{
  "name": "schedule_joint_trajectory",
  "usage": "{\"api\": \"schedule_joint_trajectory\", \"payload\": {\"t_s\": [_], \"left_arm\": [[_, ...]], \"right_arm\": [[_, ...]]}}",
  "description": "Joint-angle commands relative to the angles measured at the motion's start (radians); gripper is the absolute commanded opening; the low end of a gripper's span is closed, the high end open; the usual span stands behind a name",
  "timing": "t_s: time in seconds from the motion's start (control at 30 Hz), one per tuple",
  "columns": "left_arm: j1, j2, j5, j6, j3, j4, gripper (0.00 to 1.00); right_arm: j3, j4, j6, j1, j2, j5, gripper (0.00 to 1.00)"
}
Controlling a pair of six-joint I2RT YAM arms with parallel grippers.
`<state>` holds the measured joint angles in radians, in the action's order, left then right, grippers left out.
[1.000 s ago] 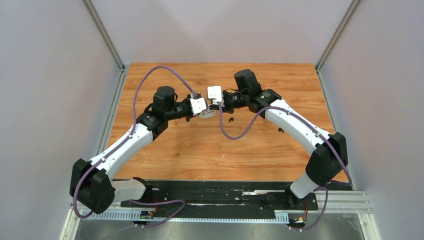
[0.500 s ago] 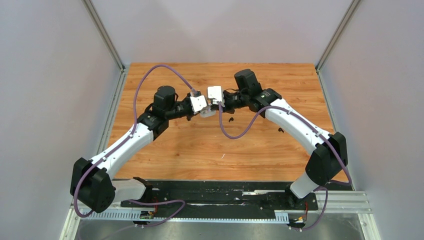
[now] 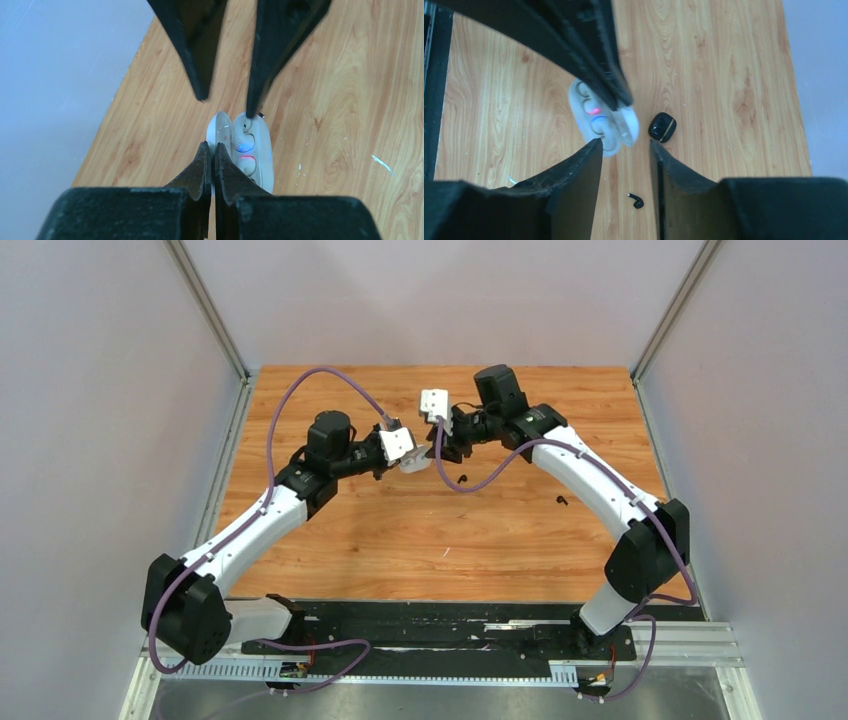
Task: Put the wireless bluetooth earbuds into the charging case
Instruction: Place the earbud in the charging case.
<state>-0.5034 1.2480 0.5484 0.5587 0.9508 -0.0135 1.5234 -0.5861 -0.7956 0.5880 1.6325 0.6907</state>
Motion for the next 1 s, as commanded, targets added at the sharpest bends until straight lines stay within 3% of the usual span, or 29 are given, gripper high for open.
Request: {"api": "schedule_joint_trajectory", "payload": {"t_s": [0.0,0.27,0.4,0.6,0.77,0.97], "left_arm": [[-0.004,-0.015,-0.004,0.008,0.041,0.042,0.0],[-0.004,-0.006,-0.015,0.023,0.062,0.077,0.0],[-0.004,0.0,-0.014,0.003,0.069,0.161,0.0],[-0.004,0.014,-0.008,-0.046,0.052,0.307,0.0],[-0.004,0.033,-0.001,-0.095,0.076,0.322,0.0],[-0.005,0.06,-0.023,-0.148,0.095,0.336,0.0]], "right_arm": [[0.113,0.005,0.136,-0.061,-0.032,0.043,0.45],[0.116,0.007,0.321,-0.166,-0.003,0.15,0.61],[0.152,0.025,0.488,-0.224,0.089,0.328,0.65],[0.206,0.051,0.594,-0.23,0.179,0.536,0.68],[0.266,0.074,0.627,-0.231,0.225,0.61,0.67],[0.243,0.125,0.68,-0.23,0.221,0.638,0.51]]}}
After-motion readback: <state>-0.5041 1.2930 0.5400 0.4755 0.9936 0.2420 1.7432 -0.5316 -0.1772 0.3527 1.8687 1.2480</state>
